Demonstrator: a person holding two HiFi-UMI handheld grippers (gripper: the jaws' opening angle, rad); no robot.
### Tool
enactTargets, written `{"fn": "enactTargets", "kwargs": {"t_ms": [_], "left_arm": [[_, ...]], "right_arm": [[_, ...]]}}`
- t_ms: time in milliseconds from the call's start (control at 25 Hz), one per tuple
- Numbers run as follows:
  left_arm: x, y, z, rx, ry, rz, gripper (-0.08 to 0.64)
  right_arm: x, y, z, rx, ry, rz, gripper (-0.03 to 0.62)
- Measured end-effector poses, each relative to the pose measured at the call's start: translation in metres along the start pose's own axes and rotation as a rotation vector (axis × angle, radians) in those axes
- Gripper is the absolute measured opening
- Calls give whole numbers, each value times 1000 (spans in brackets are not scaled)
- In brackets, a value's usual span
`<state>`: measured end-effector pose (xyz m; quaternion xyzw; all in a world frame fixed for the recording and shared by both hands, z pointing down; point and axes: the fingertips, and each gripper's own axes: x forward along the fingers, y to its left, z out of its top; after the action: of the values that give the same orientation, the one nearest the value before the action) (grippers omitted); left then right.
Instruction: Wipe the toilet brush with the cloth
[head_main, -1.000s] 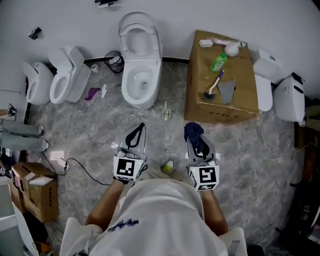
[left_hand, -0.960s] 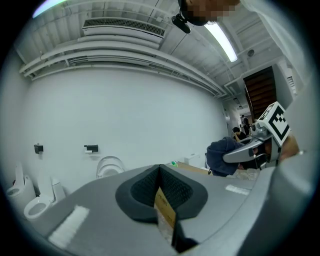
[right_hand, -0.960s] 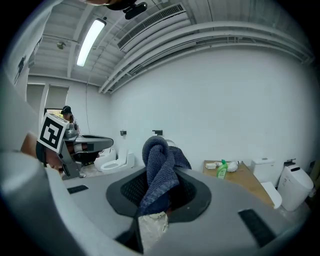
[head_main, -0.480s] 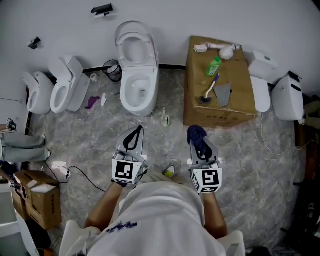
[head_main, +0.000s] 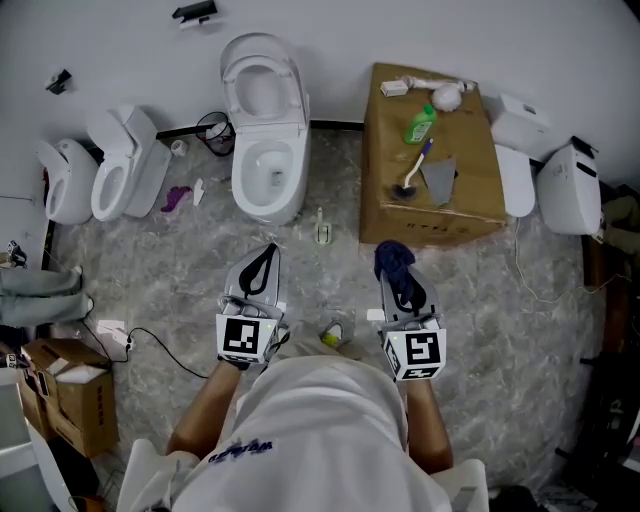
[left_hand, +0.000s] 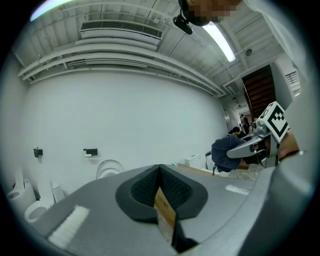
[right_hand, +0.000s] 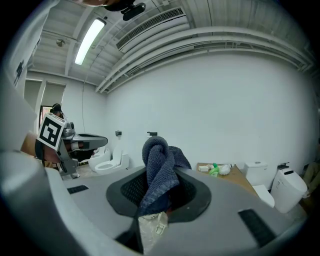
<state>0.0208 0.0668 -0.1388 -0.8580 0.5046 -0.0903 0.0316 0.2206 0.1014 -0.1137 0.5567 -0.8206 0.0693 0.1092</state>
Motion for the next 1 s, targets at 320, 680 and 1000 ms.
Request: {"fn": "enactTargets", "kwargs": {"t_ms": [320,680,1000], "left_arm": [[5,-9,12,-7,-35,-16,2],[6,-3,0,-5,8,-22,2],[7,-9,-2,-1,13,-49,2]], "right_arm": [[4,4,0,2,5,15,97],[6,4,-2,5,18,6,97],[6,7,-8,10,33,6,97]]}}
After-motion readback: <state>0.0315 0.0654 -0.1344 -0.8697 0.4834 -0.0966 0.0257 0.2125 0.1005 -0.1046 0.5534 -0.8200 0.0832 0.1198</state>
